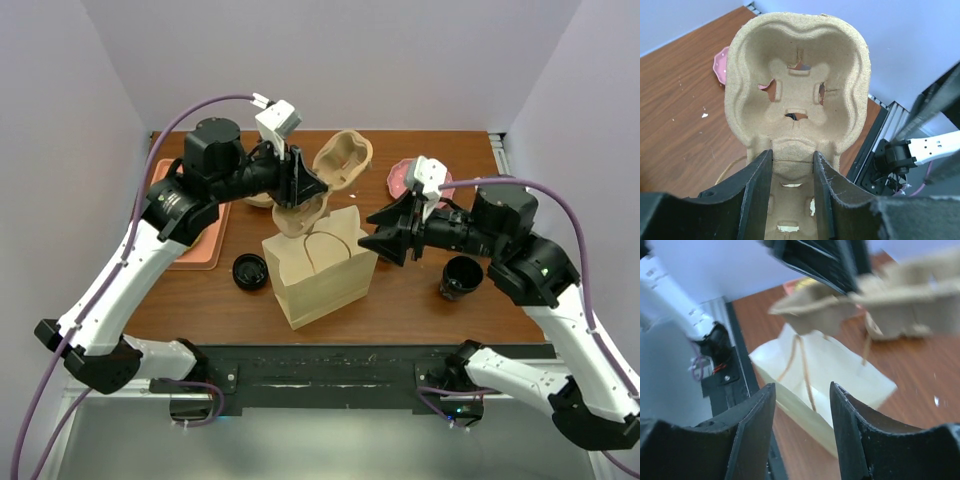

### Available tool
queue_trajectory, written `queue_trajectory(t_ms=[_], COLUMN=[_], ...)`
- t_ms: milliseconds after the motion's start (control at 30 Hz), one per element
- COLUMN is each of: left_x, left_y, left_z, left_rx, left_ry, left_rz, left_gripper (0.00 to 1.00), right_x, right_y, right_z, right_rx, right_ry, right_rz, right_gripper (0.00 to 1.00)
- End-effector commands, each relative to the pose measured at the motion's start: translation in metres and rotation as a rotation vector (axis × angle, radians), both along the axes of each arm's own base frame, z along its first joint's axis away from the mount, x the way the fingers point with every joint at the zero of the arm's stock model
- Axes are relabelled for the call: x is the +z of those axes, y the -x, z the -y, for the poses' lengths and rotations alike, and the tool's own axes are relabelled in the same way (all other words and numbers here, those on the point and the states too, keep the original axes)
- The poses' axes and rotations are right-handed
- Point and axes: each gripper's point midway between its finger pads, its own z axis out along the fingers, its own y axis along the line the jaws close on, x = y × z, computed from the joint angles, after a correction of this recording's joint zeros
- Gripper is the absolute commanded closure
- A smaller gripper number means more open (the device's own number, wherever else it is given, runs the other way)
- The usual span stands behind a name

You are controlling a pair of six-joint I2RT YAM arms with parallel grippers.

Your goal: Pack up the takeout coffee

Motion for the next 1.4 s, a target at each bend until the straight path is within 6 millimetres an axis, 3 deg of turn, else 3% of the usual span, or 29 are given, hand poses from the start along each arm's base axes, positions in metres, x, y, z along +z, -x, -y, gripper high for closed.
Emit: queue_trajectory(t_ms=[0, 367, 600, 800, 900, 1133, 1233, 1333, 1367], left_x=[0.007, -0.010, -0.020, -0.028, -0.031, -0.036, -0.039, -0.043, -0.046], left_y=[0.008, 0.016, 0.017, 0.018, 0.019, 0.021, 0.021, 0.022, 0.022], left_z=[0.000, -0.001, 0.003, 0.004, 0.004, 0.005, 0.005, 0.004, 0.003], left_rx=[-0.015, -0.024, -0.038, -0.049, -0.053, -0.059, -0.061, -0.059, -0.058], left_ry=[0.041, 0.055, 0.057, 0.055, 0.053, 0.046, 0.042, 0.037, 0.033], left_rz=[-0.007, -0.039, -0.060, -0.080, -0.087, -0.098, -0.107, -0.113, -0.117], left_gripper=[0.99, 1.00, 1.00, 1.00, 1.00, 1.00, 1.00, 1.00, 1.00], right_x=[0.008, -0.011, -0.007, -0.018, -0.024, -0.028, -0.023, -0.017, -0.017], right_y=[0.016, -0.012, 0.005, 0.018, 0.017, 0.010, 0.008, 0.010, 0.010], right_z=[-0.027, -0.046, -0.051, -0.048, -0.047, -0.051, -0.054, -0.055, -0.055], right_rx=[0.280, 0.309, 0.393, 0.420, 0.404, 0.387, 0.386, 0.407, 0.406], right_ry=[-0.015, 0.052, 0.002, -0.009, -0.004, -0.004, -0.017, -0.037, -0.037], right_rz=[0.198, 0.192, 0.169, 0.125, 0.111, 0.104, 0.117, 0.131, 0.132], right_gripper=[0.47, 0.44, 0.51, 0.55, 0.50, 0.50, 0.55, 0.74, 0.89])
